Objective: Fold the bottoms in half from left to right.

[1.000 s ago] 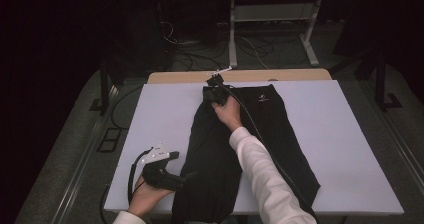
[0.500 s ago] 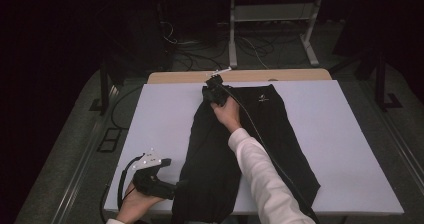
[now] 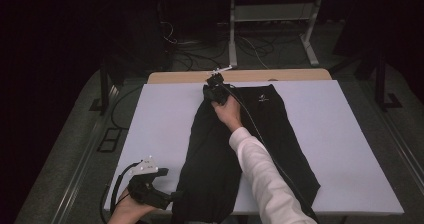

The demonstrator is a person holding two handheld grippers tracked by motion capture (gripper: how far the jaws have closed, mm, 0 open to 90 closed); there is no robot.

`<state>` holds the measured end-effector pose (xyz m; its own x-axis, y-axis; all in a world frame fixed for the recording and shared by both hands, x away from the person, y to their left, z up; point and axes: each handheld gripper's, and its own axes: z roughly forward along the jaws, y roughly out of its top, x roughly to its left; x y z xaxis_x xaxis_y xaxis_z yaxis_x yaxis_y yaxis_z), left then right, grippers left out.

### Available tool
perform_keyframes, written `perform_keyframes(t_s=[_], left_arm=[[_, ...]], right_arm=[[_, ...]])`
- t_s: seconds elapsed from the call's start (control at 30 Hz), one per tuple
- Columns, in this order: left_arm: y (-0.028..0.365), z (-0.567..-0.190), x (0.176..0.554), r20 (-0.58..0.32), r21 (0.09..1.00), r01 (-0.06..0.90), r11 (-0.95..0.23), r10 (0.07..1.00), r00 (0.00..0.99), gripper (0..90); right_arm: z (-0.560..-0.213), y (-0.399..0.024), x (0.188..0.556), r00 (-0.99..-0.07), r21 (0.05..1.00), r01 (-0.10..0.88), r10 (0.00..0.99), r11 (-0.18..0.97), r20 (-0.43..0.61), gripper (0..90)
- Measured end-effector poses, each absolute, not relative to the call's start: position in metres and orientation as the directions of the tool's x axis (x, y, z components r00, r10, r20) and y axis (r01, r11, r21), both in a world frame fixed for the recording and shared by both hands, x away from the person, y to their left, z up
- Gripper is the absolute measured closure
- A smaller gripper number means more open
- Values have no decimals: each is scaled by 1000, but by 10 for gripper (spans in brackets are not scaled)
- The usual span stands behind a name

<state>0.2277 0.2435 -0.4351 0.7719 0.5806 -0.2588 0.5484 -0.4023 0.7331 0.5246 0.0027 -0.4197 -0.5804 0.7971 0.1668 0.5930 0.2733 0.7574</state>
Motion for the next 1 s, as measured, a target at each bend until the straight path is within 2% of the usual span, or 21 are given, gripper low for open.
perform_keyframes(t_s=[0.5, 0.87, 1.0], left_arm=[[248, -443, 221, -304, 689, 571, -447, 536, 787, 2], [249, -448, 224, -327, 689, 561, -458, 494, 806, 214], [247, -449, 222, -306, 698, 514, -498, 442, 843, 386]], right_arm=[[-413, -2, 525, -580, 758, 590, 798, 277, 160, 861], [-415, 1, 523, -585, 763, 585, 795, 276, 161, 860], [-414, 2, 523, -589, 766, 580, 793, 278, 158, 860]])
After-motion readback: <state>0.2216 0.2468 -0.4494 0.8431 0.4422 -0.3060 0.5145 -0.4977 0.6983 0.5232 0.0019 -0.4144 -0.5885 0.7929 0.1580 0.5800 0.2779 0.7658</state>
